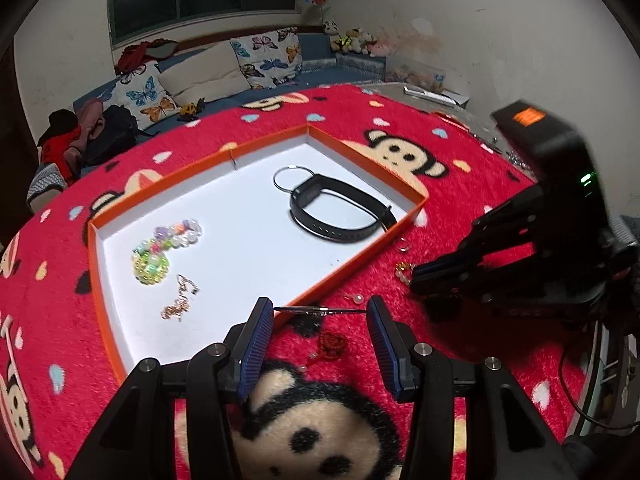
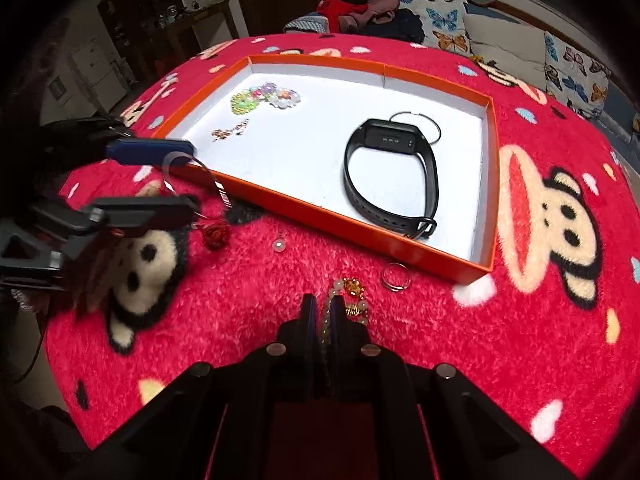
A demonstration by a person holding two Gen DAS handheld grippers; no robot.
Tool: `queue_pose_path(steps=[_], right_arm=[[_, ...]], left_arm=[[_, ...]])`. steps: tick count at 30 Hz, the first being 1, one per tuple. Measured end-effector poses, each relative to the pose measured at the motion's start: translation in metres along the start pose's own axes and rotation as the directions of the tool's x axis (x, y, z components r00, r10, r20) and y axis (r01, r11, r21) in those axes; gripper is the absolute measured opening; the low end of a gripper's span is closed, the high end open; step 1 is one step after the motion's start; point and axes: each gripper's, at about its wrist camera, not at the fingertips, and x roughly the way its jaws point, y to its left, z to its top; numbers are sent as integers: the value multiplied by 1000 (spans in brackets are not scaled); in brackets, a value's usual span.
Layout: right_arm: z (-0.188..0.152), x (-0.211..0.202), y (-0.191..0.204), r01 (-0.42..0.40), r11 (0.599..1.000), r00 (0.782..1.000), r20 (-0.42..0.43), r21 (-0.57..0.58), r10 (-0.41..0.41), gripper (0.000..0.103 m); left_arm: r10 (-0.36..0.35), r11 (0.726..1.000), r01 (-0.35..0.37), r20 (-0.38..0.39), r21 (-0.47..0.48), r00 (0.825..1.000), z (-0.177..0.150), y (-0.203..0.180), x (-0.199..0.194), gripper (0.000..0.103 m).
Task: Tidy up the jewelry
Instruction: 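Grasp the large silver hoop with the left tool while the right tool lifts the green bracelet, then carry the hoop into the tray with the left tool while the right tool carries the green bracelet over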
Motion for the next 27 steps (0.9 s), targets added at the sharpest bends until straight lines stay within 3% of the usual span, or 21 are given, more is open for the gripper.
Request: queue_pose_path(steps=[12,21,25,27], right_arm=[[-4,4,11,77,996,997,19,-34,-77,9],[-6,-11,4,21,999,998,59,25,-22,7],[-3,-18,3,37,999,996,77,18,-38,7],[0,-16,0,28,999,998,52,18,-29,7]], left_arm=[[7,999,-5,49,-32,999,8,12,-15,51],[56,997,-51,88,-62,995,19,29,-30,51],[77,994,-70,85,-80,993,21,39,-29,51],[85,993,-78,81,-83,993,21,43,-27,51]])
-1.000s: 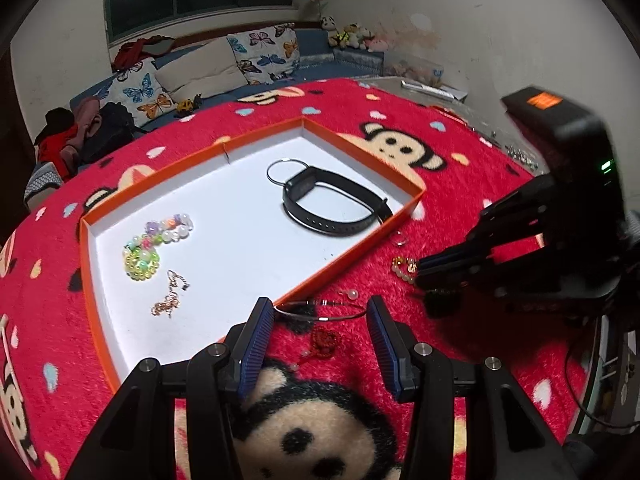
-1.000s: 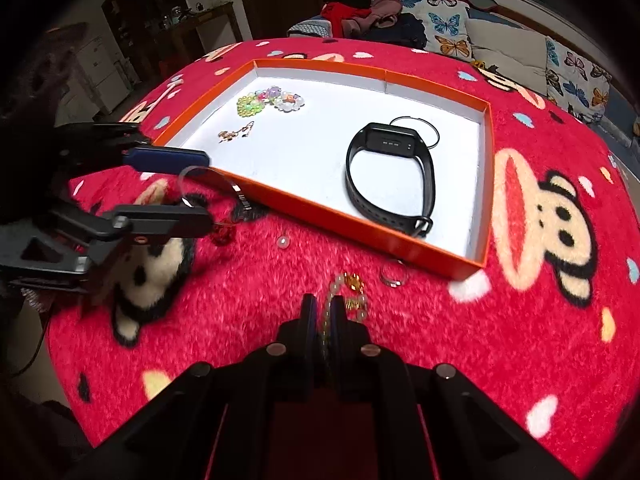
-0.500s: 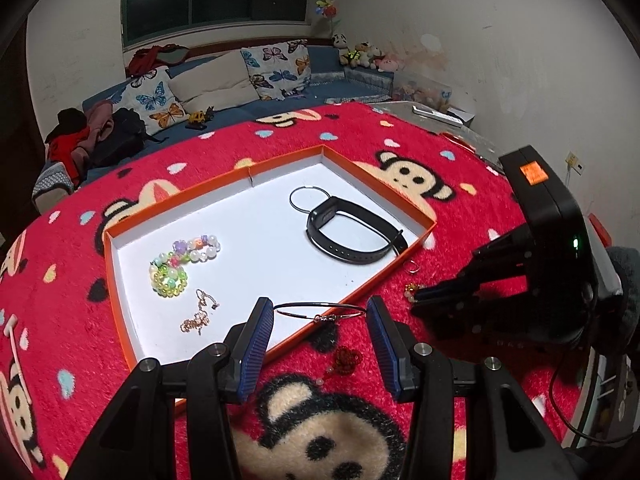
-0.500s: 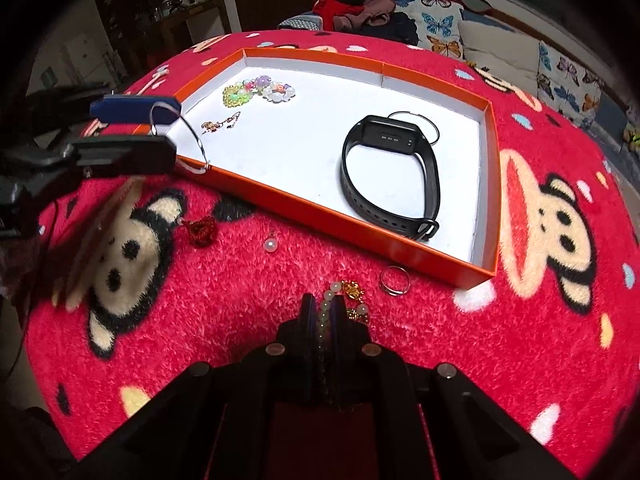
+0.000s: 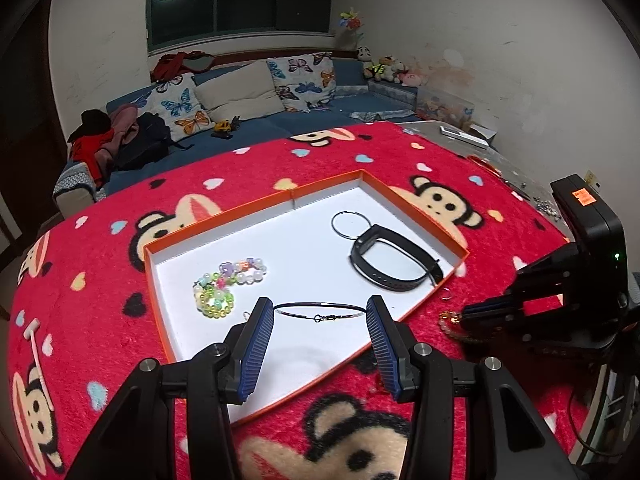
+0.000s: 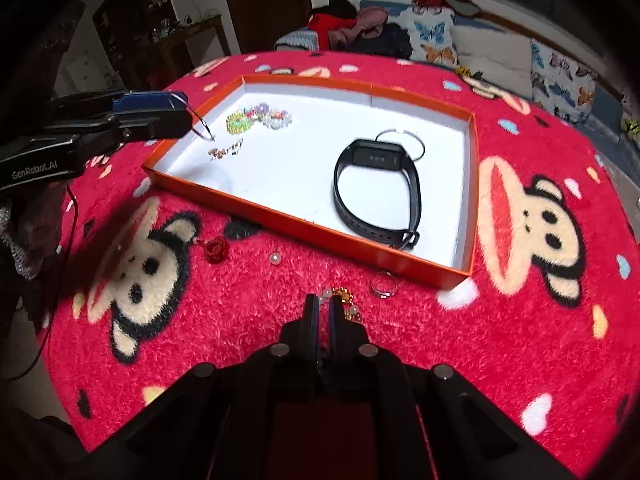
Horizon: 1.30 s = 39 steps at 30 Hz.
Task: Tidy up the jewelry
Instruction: 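Carry the hoop into the tray with the left tool while the right tool carries the green bracelet over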
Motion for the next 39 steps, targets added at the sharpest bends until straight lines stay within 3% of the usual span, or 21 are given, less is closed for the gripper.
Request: queue_pose_path(steps=[12,18,39], right_arm=[[5,21,-9,29,993,996,-81,-111,-38,10],[7,25,-6,15,986,996,-88,-165,-30,19],[14,30,2,-35,946,996,-84,-323,8,19]], left_arm=[[-6,1000,6,-22,-3,1000,-4,4,12,51],[-9,1000,9,-29,-10,1000,-4,6,18,51],[-2,1000,1,-56,-22,998,-6,15,33,51]])
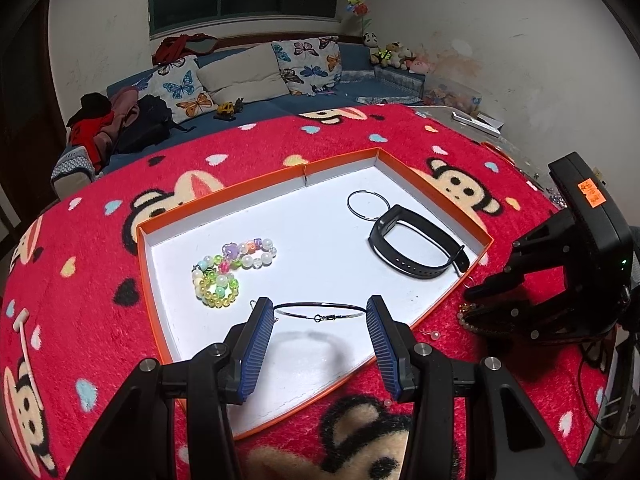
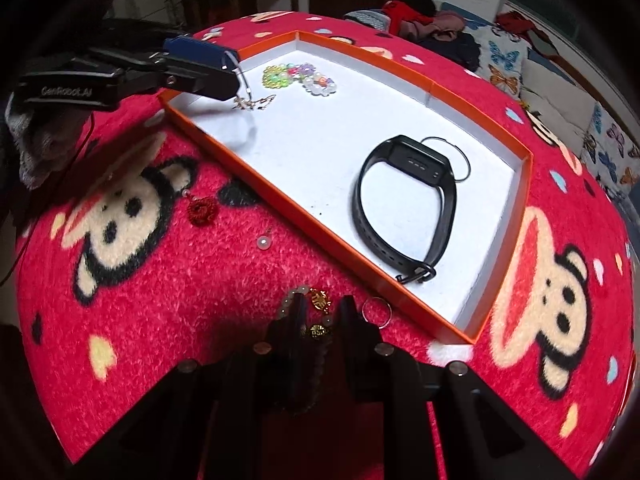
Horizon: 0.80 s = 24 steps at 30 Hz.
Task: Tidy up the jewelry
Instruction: 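Carry the hoop into the tray with the left tool while the right tool carries the green bracelet over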
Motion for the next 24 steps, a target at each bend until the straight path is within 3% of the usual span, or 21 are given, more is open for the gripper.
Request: queue_pose_path(steps=[8,11,24], right_arm=[[4,3,2,-24,997,1000,-10,-75,23,19],[2,2,7,-13,995,1000,-1,-101,13,14],[-7,-17,11,-9,1000,999,45,-6,9,13]], left_arm=[[-3,1000,3,-3,2,1000,-1,1,3,51],[-1,1000,1,-8,-2,1000,-2,3,5,51],[6,1000,-6,-21,-12,1000,-1,7,8,51]])
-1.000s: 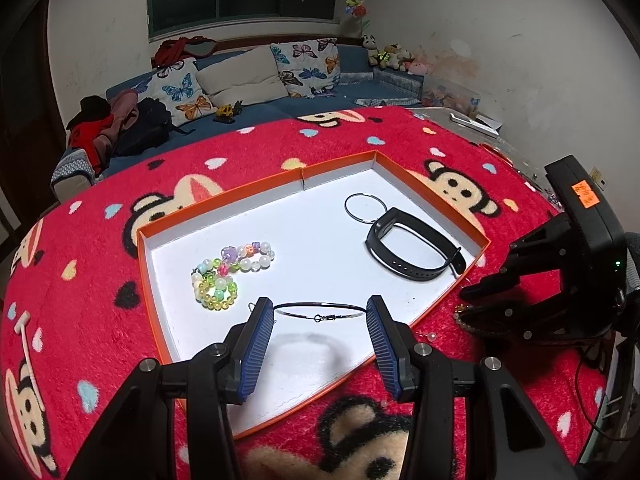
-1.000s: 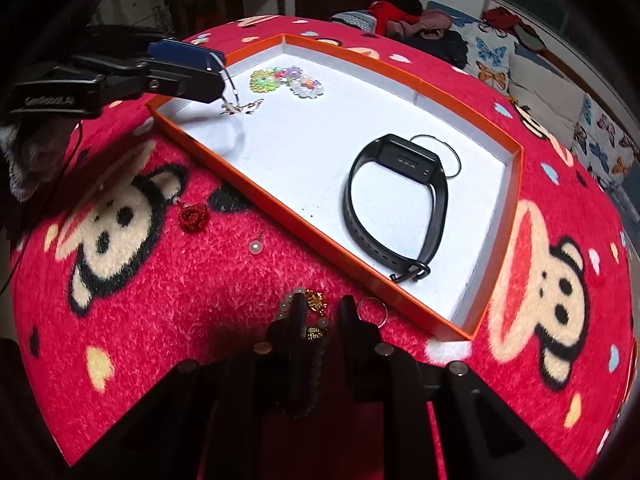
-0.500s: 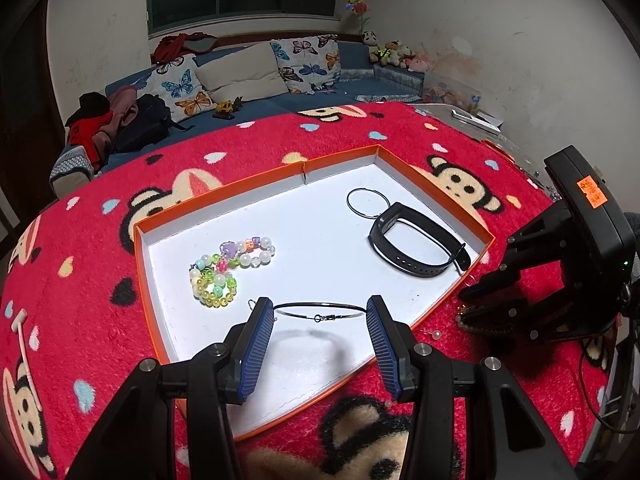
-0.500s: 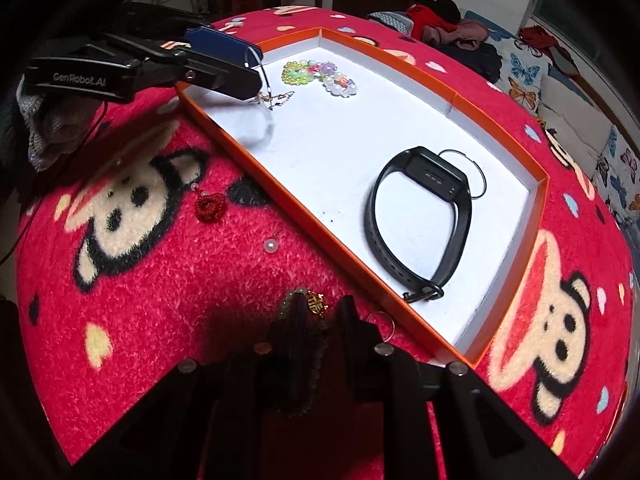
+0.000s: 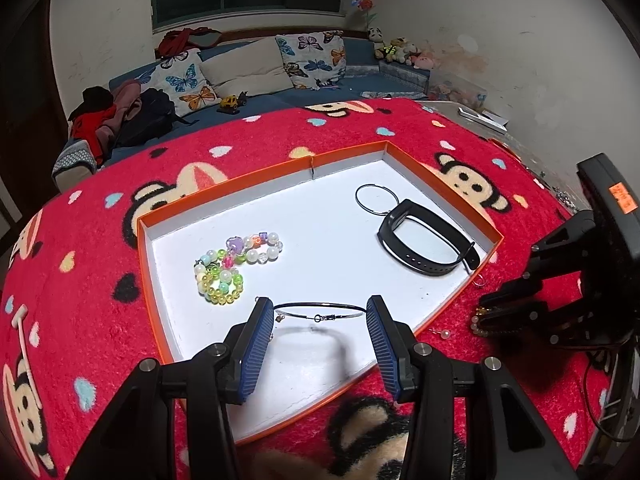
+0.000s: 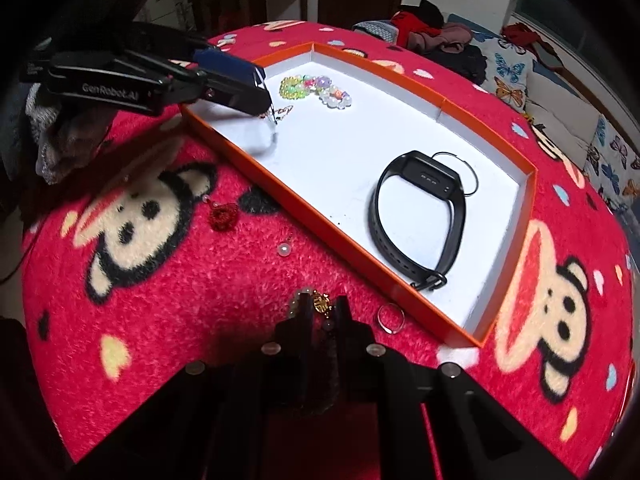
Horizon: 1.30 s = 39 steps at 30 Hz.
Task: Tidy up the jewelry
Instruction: 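Carry the hoop into the tray with the left tool while the right tool carries the green bracelet over, then open the right tool to drop the green bead bracelet into the tray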
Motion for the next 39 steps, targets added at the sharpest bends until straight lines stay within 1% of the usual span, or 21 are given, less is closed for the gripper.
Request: queue_pose_path(steps=[3,6,8,12,15,18,21,25,35,39], right_arm=[[2,-13,0,-16,1000,999,32,26,15,13],[8,-31,-1,-14,999,997,76,47,11,13],[13,-43,-1,5,999,994,107,54,-10,13],[27,-68,-4,17,997,984,176,71,-29,13],[39,-78,-11,30,996,976,213,81,-47,13],[52,-79,-20,43,994,971,229,98,-65,13],[61,-75,-30,55,992,968,239,111,-80,13],[72,-64,-40,58,989,968,233,136,-89,13],[112,-19,-59,-12,982,975,222,186,-30,13],[116,6,-63,-48,974,982,186,219,6,13]], left_arm=[[-2,1000,2,-5,5,1000,2,-2,1,51],[0,1000,0,-13,12,1000,3,-5,4,51],[0,1000,1,-19,13,1000,4,-6,7,51],[9,1000,-9,-43,10,999,5,-5,15,51],[6,1000,-6,-46,-1,999,6,-3,19,52],[2,1000,-3,-44,-10,999,6,-1,21,52],[6,1000,-6,-46,-4,999,6,-1,21,52],[6,1000,-6,-69,-9,998,5,1,26,54],[-1,1000,0,-107,-9,994,1,0,38,54],[-1,1000,-1,-110,-18,994,0,3,40,54]])
